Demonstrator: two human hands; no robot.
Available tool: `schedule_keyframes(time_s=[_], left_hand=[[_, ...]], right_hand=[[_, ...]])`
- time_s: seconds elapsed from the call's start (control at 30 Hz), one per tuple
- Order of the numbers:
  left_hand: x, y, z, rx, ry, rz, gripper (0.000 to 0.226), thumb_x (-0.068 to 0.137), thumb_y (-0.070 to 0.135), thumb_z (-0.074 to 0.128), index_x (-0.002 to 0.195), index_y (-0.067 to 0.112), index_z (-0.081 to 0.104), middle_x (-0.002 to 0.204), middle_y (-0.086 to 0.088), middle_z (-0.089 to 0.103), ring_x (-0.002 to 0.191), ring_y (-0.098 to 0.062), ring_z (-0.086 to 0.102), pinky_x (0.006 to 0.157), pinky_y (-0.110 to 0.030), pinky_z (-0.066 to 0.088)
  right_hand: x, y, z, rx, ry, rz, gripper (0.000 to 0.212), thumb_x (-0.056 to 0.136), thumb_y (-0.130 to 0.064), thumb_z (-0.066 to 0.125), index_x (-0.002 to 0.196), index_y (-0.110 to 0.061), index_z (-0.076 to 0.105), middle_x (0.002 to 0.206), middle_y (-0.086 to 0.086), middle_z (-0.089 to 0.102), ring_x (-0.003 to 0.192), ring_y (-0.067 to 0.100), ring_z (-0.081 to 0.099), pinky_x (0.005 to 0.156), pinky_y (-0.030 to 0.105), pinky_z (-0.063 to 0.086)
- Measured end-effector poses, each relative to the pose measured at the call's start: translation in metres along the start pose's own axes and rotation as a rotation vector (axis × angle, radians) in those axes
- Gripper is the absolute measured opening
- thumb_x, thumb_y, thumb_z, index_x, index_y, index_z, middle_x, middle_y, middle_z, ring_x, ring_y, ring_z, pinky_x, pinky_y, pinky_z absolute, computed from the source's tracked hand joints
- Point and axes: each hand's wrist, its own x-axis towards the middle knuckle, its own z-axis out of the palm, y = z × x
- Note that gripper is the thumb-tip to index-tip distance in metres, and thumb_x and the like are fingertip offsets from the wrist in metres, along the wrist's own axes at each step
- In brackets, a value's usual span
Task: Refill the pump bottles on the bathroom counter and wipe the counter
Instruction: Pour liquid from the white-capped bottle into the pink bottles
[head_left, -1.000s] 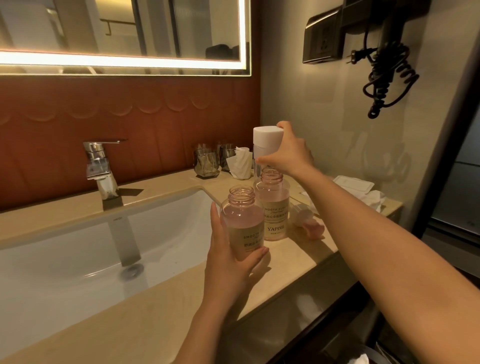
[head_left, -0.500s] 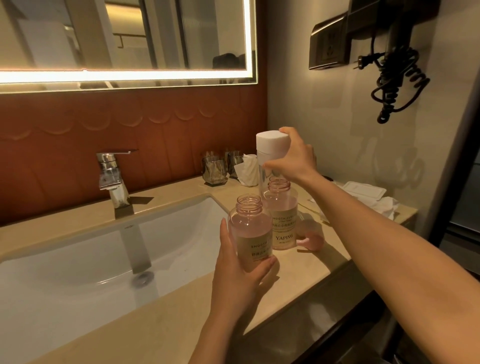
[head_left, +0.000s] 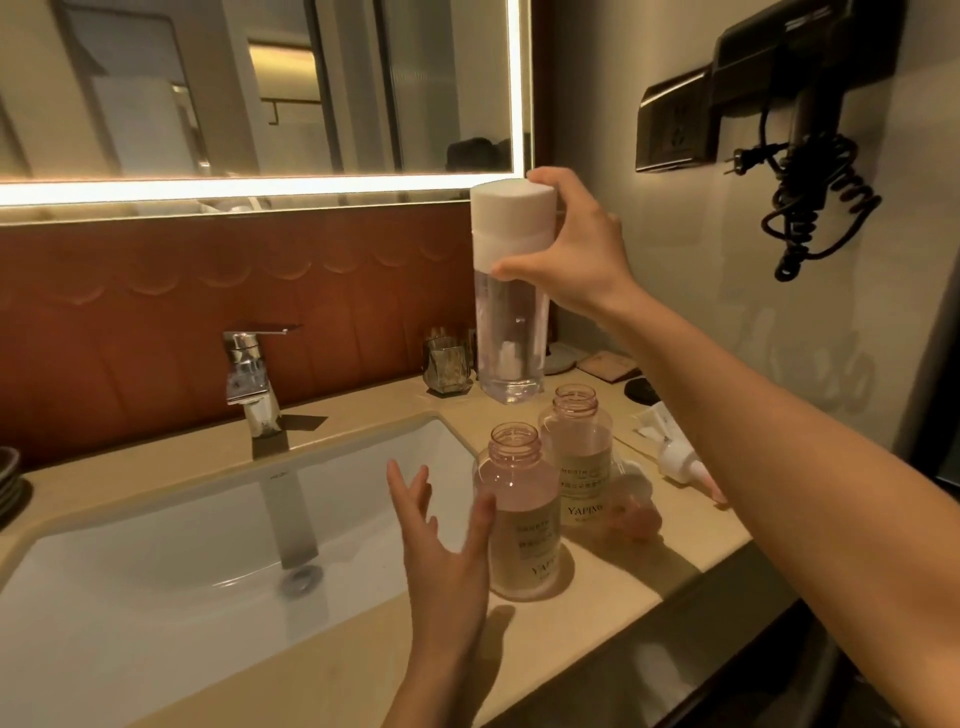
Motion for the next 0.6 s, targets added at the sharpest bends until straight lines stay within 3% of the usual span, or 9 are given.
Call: schedule_keyframes(time_s=[0.07, 0.13, 0.2, 0.3, 0.4, 0.5, 0.6], left_hand=[[0.01, 0.016, -0.008, -0.016, 0.116, 0.087, 0.083, 0.08, 0.061, 0.053, 0.148, 0.035, 0.011, 0.152, 0.009, 0.03, 0.138, -0.013, 0.03, 0.104, -0.025, 0.022], [0.021, 0.04, -0.021, 0.028, 0.16, 0.194, 0.084, 0.08, 0.053, 0.063, 0.147, 0.032, 0.017, 0.151, 0.009, 0.031, 0.135, -0.006, 0.03, 0.104, -0.024, 0.024], [0.03, 0.065, -0.036, 0.161, 0.14, 0.3, 0.092, 0.076, 0.041, 0.073, 0.148, 0.031, 0.017, 0.152, 0.009, 0.028, 0.133, -0.003, 0.027, 0.104, -0.025, 0.025], [0.039, 0.091, -0.053, 0.356, 0.116, 0.377, 0.11, 0.066, 0.042, 0.08, 0.15, 0.03, 0.01, 0.154, 0.005, 0.026, 0.138, -0.011, 0.027, 0.105, -0.034, 0.029], [0.039, 0.092, -0.068, 0.384, 0.114, 0.332, 0.119, 0.056, 0.051, 0.083, 0.149, 0.031, 0.012, 0.146, 0.002, 0.041, 0.13, -0.018, 0.043, 0.103, -0.039, 0.04], [0.026, 0.082, -0.083, 0.326, 0.097, 0.277, 0.09, 0.06, 0.042, 0.086, 0.133, 0.027, 0.037, 0.117, 0.005, 0.061, 0.103, -0.014, 0.063, 0.082, -0.038, 0.056], [0.01, 0.07, -0.092, 0.336, 0.131, 0.26, 0.067, 0.062, 0.032, 0.085, 0.117, 0.024, 0.048, 0.104, 0.008, 0.065, 0.093, -0.013, 0.065, 0.075, -0.033, 0.057]], right_hand=[[-0.004, -0.017, 0.003, 0.053, -0.022, -0.037, 0.08, 0.063, -0.032, 0.083, 0.13, -0.023, 0.042, 0.118, -0.003, 0.051, 0.1, 0.015, 0.055, 0.076, 0.023, 0.055], [-0.012, -0.037, 0.008, 0.126, -0.06, -0.065, 0.081, 0.063, -0.029, 0.084, 0.132, -0.02, 0.042, 0.114, -0.005, 0.05, 0.093, 0.009, 0.056, 0.071, 0.015, 0.053], [-0.023, -0.056, 0.012, 0.198, -0.105, -0.091, 0.081, 0.063, -0.028, 0.085, 0.131, -0.019, 0.043, 0.115, -0.005, 0.05, 0.094, 0.009, 0.056, 0.074, 0.018, 0.055], [-0.045, -0.079, 0.019, 0.318, -0.197, -0.107, 0.079, 0.063, -0.025, 0.085, 0.131, -0.016, 0.044, 0.117, -0.004, 0.051, 0.1, 0.011, 0.056, 0.077, 0.02, 0.055], [-0.066, -0.096, 0.024, 0.441, -0.249, -0.093, 0.075, 0.065, -0.022, 0.085, 0.129, -0.016, 0.046, 0.111, -0.011, 0.05, 0.098, 0.006, 0.056, 0.074, 0.015, 0.053], [-0.081, -0.106, 0.027, 0.439, -0.339, -0.095, 0.074, 0.065, -0.024, 0.084, 0.128, -0.018, 0.045, 0.112, -0.011, 0.05, 0.097, 0.003, 0.055, 0.073, 0.012, 0.053], [-0.088, -0.113, 0.026, 0.372, -0.515, -0.057, 0.07, 0.068, -0.032, 0.081, 0.126, -0.019, 0.043, 0.113, -0.006, 0.051, 0.096, 0.005, 0.056, 0.07, 0.014, 0.054]])
